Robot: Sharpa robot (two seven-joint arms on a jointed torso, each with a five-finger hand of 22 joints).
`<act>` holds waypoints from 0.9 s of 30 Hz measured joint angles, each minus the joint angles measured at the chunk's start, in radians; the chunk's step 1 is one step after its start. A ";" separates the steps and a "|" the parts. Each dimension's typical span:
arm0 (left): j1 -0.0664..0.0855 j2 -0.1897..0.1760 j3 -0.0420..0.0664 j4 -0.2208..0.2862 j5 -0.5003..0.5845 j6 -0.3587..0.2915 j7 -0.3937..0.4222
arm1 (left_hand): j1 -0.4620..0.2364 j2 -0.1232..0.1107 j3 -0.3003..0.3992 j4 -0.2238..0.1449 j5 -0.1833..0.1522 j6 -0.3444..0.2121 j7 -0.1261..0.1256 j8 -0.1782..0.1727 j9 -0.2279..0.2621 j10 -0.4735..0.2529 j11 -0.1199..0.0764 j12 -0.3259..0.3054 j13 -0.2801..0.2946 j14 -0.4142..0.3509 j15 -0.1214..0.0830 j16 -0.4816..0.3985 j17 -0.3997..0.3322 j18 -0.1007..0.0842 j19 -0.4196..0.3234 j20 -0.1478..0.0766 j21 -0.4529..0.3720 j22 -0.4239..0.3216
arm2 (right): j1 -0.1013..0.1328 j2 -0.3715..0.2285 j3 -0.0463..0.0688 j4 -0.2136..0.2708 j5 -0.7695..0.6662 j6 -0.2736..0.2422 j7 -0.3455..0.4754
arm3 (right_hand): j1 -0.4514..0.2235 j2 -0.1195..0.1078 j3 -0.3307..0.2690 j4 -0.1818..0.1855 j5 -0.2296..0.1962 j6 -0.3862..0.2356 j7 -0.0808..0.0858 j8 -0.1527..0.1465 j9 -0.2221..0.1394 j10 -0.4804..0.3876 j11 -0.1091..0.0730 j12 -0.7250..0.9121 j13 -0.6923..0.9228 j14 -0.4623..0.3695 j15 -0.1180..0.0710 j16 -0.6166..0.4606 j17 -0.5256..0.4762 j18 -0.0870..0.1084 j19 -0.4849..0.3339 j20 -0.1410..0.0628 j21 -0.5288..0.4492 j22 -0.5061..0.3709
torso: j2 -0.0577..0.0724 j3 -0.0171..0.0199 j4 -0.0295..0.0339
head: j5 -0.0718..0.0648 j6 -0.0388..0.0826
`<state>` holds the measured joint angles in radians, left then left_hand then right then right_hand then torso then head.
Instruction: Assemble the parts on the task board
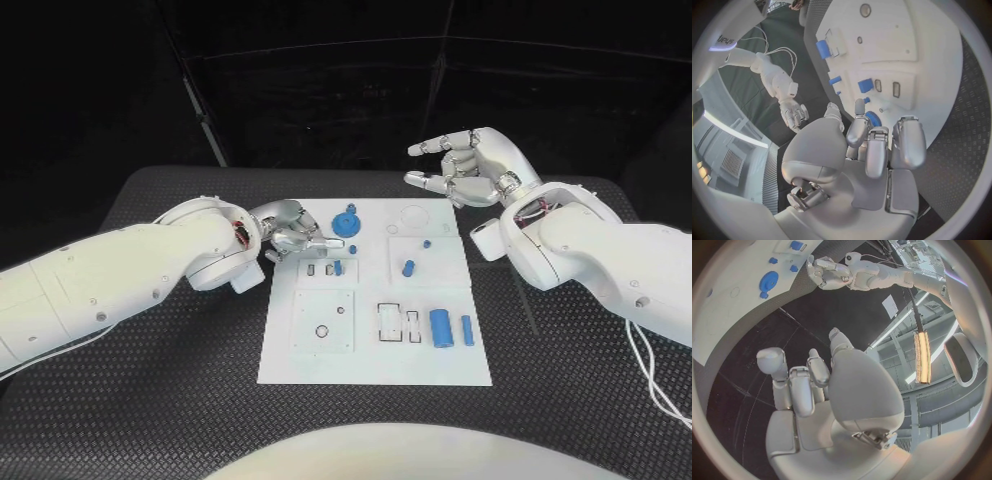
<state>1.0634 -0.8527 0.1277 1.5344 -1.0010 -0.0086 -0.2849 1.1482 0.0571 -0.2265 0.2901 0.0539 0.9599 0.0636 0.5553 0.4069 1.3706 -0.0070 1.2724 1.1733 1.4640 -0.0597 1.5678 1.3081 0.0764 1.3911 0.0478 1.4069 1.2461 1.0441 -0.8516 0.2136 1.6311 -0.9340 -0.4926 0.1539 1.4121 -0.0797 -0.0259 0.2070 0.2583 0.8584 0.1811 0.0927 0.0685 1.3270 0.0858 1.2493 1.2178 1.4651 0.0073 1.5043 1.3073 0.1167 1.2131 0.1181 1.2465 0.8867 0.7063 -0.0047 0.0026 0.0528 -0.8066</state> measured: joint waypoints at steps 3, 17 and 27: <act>0.004 0.016 0.000 -0.004 -0.055 0.031 -0.057 | 0.000 0.000 -0.012 0.001 0.000 -0.021 -0.002 0.036 0.036 0.000 0.000 0.013 0.014 0.003 -0.003 0.000 0.000 0.000 0.000 0.000 0.003 0.010 | 0.001 0.002 0.000 -0.009 0.009 0.002 -0.003 | 0.000 0.000 0.000 0.000 0.000 0.000 0.000 0.004 0.000 0.000 0.000 0.000 0.000 0.000 0.000 0.000 0.000 0.000 0.000 0.000 0.000 0.000 | 0.000 -0.0008 0.0006 | 0.001 0.002; 0.015 0.071 -0.003 -0.026 -0.200 0.072 -0.182 | -0.012 -0.012 -0.027 0.005 0.000 -0.033 -0.007 0.072 0.079 0.000 0.000 0.022 0.031 0.003 -0.003 0.000 0.000 0.000 0.010 -0.003 0.013 0.031 | 0.003 0.014 0.001 -0.032 0.021 0.009 -0.033 | -0.004 0.004 -0.008 -0.003 0.004 0.004 -0.004 0.008 0.000 0.000 0.000 0.000 0.000 0.000 0.000 0.000 0.001 0.000 0.000 0.000 0.000 -0.002 | 0.000 -0.0015 -0.0009 | 0.003 0.001; 0.031 0.100 -0.021 -0.042 -0.223 0.088 -0.202 | -0.016 -0.008 -0.027 0.005 0.000 -0.040 -0.007 0.084 0.089 0.004 -0.004 0.025 0.031 0.003 -0.003 0.000 0.000 0.000 0.010 -0.003 0.013 0.031 | 0.003 0.022 0.001 -0.041 0.018 0.012 -0.051 | -0.004 0.004 -0.015 -0.010 0.040 0.007 -0.007 0.012 0.000 0.000 0.000 0.000 -0.004 0.000 0.000 -0.004 0.001 0.000 0.000 0.000 -0.004 -0.005 | 0.001 -0.0012 -0.0023 | 0.003 -0.002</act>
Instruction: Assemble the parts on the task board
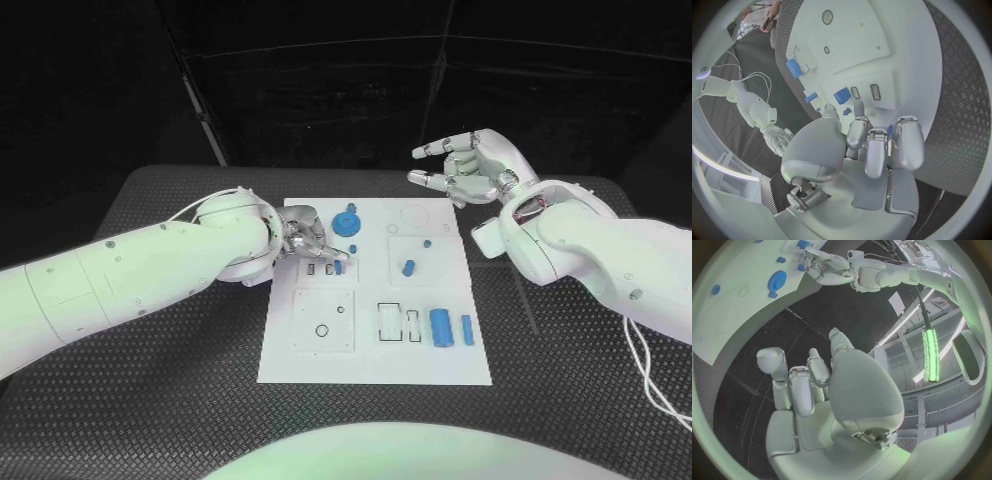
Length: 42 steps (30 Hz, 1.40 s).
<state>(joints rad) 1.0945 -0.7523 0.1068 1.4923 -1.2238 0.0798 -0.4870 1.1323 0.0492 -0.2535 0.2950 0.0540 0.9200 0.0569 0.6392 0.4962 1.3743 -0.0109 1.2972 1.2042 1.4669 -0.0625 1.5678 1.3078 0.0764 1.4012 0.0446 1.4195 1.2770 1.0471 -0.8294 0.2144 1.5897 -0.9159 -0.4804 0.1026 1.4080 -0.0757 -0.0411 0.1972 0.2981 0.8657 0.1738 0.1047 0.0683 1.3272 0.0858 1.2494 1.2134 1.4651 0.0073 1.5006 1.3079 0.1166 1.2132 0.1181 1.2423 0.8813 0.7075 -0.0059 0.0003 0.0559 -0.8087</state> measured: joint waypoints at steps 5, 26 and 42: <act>0.008 0.007 -0.011 -0.008 -0.005 0.019 -0.006 | 0.001 0.001 0.000 0.000 0.000 -0.004 -0.003 0.000 0.004 0.000 0.000 0.000 -0.001 0.000 0.000 0.000 0.000 0.000 0.000 0.000 0.000 0.000 | 0.000 0.002 0.000 -0.003 -0.004 0.000 -0.008 | 0.000 0.000 -0.009 -0.002 0.027 0.002 -0.002 0.005 0.000 0.000 0.000 0.000 0.000 0.000 0.000 -0.005 0.000 0.000 0.000 0.000 0.000 0.000 | 0.000 0.0001 0.0001 | 0.000 -0.003; 0.015 0.034 -0.017 -0.010 -0.010 0.049 -0.012 | 0.015 0.015 0.000 0.000 0.000 -0.011 -0.003 0.008 0.015 0.000 0.000 0.000 -0.001 0.000 0.000 0.000 0.000 0.000 0.000 0.000 0.000 0.001 | 0.000 0.017 0.000 -0.020 -0.015 -0.009 -0.030 | 0.000 0.011 -0.017 -0.005 0.074 0.007 -0.007 0.011 0.001 0.007 -0.007 0.000 -0.001 0.000 0.000 -0.005 0.000 0.000 0.004 -0.004 0.000 0.000 | -0.001 -0.0002 0.0012 | -0.002 -0.011; 0.017 0.043 -0.017 -0.016 -0.011 0.049 -0.012 | 0.058 0.031 0.010 -0.010 0.000 -0.023 0.002 0.023 0.035 0.000 0.000 0.000 0.003 0.000 0.000 0.000 0.000 0.000 0.000 0.000 0.000 0.005 | 0.000 0.024 0.000 -0.028 -0.016 -0.010 -0.035 | 0.004 0.015 -0.017 -0.005 0.080 0.011 -0.011 0.015 0.001 0.007 -0.007 0.000 -0.001 0.000 0.000 -0.005 0.000 0.000 0.004 -0.004 -0.004 0.000 | -0.001 -0.0006 0.0015 | -0.004 -0.012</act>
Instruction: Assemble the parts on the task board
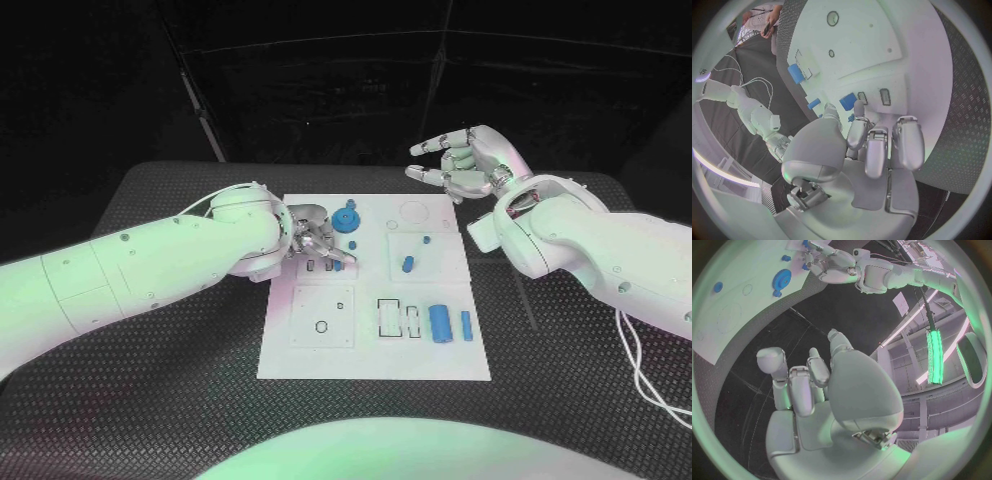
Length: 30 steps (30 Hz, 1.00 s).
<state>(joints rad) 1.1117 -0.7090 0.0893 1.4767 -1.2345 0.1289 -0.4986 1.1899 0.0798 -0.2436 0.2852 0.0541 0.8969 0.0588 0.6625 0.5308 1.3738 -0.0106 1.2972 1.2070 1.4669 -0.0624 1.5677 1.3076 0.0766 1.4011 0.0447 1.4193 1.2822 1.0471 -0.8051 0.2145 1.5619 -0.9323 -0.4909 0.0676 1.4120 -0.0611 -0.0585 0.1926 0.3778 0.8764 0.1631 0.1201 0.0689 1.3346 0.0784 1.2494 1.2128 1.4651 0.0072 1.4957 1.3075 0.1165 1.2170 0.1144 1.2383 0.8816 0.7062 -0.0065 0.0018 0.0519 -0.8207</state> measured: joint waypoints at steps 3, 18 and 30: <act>0.001 0.000 0.000 -0.003 0.000 0.002 0.000 | 0.021 0.006 0.007 -0.007 0.000 -0.004 -0.004 0.004 0.007 0.000 0.000 0.000 0.002 0.000 0.000 0.000 0.000 0.000 0.000 0.000 0.000 0.001 | 0.000 0.000 0.000 -0.001 0.000 0.000 -0.001 | 0.000 0.000 0.000 0.000 0.006 0.000 0.000 0.000 0.000 0.000 0.000 0.000 0.000 0.000 0.000 0.000 0.000 0.000 0.000 0.000 0.000 0.000 | 0.000 0.0000 0.0001 | 0.000 0.000; 0.003 0.010 0.000 -0.017 -0.001 0.017 0.000 | 0.085 0.032 0.055 -0.021 0.000 -0.011 -0.003 0.008 0.023 -0.003 0.003 0.000 0.006 0.000 0.000 0.000 0.000 0.000 0.000 0.000 0.004 0.006 | 0.000 0.004 0.000 -0.004 0.000 0.001 -0.006 | 0.004 0.004 -0.003 -0.003 0.016 0.000 0.000 0.000 0.000 0.000 0.000 0.000 -0.002 0.000 0.000 0.000 0.000 0.000 0.004 -0.004 0.000 -0.001 | -0.001 0.0003 0.0002 | -0.002 -0.001; 0.003 0.015 0.000 -0.022 0.006 0.020 0.000 | 0.129 0.055 0.096 -0.029 0.000 -0.018 -0.004 0.008 0.026 -0.004 0.004 -0.008 0.000 -0.002 -0.005 0.000 0.000 0.000 0.000 0.000 0.004 0.007 | 0.000 0.005 0.000 -0.007 -0.001 0.003 -0.009 | 0.004 0.004 -0.003 -0.003 0.017 0.000 0.000 0.004 0.000 0.000 0.000 0.000 -0.001 0.000 0.000 0.000 0.000 0.000 0.004 -0.004 0.000 -0.001 | -0.002 0.0006 0.0002 | -0.002 0.000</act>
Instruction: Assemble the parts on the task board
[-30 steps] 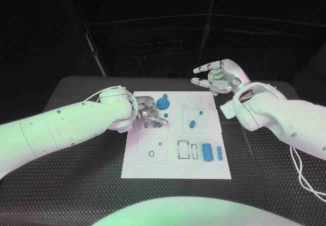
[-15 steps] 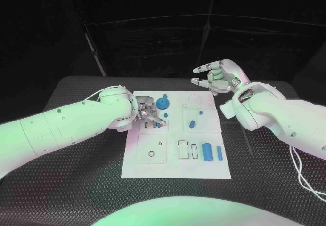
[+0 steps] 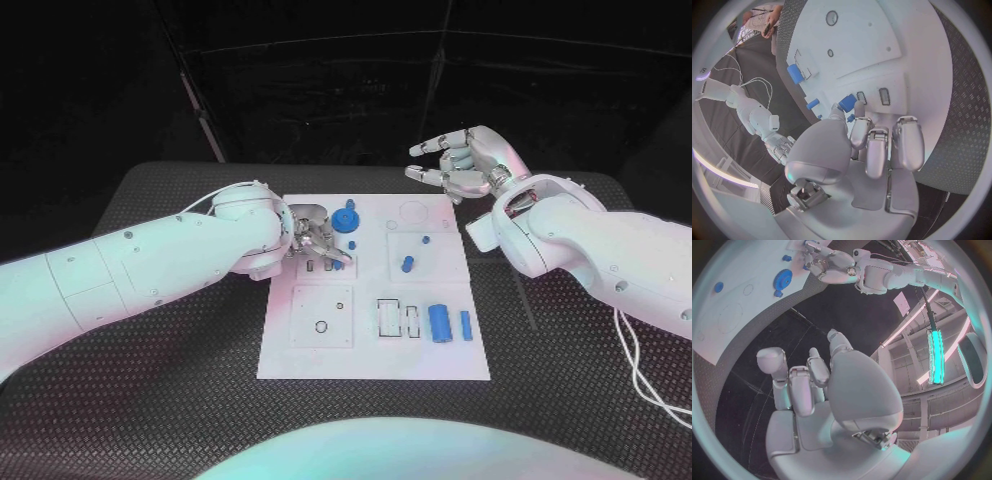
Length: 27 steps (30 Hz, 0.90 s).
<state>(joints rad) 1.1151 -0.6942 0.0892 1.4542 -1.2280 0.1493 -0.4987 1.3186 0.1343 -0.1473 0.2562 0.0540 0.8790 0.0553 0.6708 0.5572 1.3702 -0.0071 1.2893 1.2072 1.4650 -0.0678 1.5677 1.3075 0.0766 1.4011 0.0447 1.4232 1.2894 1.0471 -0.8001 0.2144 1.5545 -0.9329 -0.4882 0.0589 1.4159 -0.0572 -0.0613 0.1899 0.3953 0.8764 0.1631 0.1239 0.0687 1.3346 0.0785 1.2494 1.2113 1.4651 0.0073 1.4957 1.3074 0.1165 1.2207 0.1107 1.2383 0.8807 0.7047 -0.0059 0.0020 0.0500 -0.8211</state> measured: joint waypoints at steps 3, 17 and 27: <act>0.000 0.000 0.000 -0.001 0.005 0.002 0.000 | 0.014 -0.001 0.016 -0.004 0.000 -0.004 -0.003 0.000 0.000 0.000 0.000 0.000 0.000 0.000 0.000 0.000 0.000 0.000 0.000 0.000 0.000 0.000 | 0.000 0.000 0.000 -0.001 0.000 0.001 -0.001 | 0.003 0.003 0.000 0.000 0.004 0.000 0.000 0.000 0.000 0.004 -0.004 0.000 0.000 0.000 0.000 0.000 0.000 0.000 0.000 0.000 0.000 0.000 | 0.000 -0.0001 0.0000 | 0.000 0.001; 0.004 0.001 0.001 0.000 0.039 0.012 0.002 | 0.089 -0.049 0.189 -0.012 -0.005 -0.021 0.000 -0.047 -0.015 -0.007 -0.007 -0.009 -0.007 0.002 -0.002 0.000 0.000 0.000 0.003 -0.003 0.000 0.001 | 0.000 0.002 0.000 -0.005 0.000 0.008 -0.003 | 0.004 0.004 0.000 0.000 0.004 0.007 0.000 0.000 0.001 0.004 -0.004 0.001 0.004 0.004 -0.004 0.000 0.000 0.000 0.000 0.000 0.000 0.001 | 0.000 -0.0007 0.0000 | 0.002 0.003; 0.004 -0.004 0.001 0.003 0.063 0.013 0.003 | 0.079 -0.168 0.491 0.068 0.002 -0.017 0.007 -0.072 -0.008 -0.007 -0.007 -0.035 -0.023 0.002 -0.002 0.000 0.000 0.000 0.003 -0.003 0.000 0.004 | 0.000 0.003 0.000 -0.007 0.000 0.013 -0.005 | 0.004 0.004 0.000 0.000 0.009 0.007 0.000 0.004 0.001 0.007 -0.007 0.006 0.009 0.004 -0.004 0.000 0.000 0.000 0.000 0.000 0.000 0.002 | 0.001 -0.0012 0.0006 | 0.004 0.003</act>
<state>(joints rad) 1.1193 -0.6981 0.0898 1.4573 -1.1651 0.1624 -0.4959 1.3976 -0.0336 0.3441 0.3243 0.0562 0.8619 0.0626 0.5984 0.5490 1.3633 -0.0140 1.2547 1.1847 1.4671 -0.0698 1.5677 1.3074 0.0767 1.4039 0.0420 1.4232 1.2938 1.0470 -0.7974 0.2142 1.5475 -0.9330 -0.4751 0.0544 1.4198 -0.0534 -0.0612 0.1899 0.4045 0.8833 0.1629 0.1276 0.0693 1.3418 0.0713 1.2553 1.2206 1.4689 0.0035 1.4957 1.3073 0.1165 1.2207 0.1107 1.2383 0.8828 0.7056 -0.0071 0.0026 0.0536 -0.8176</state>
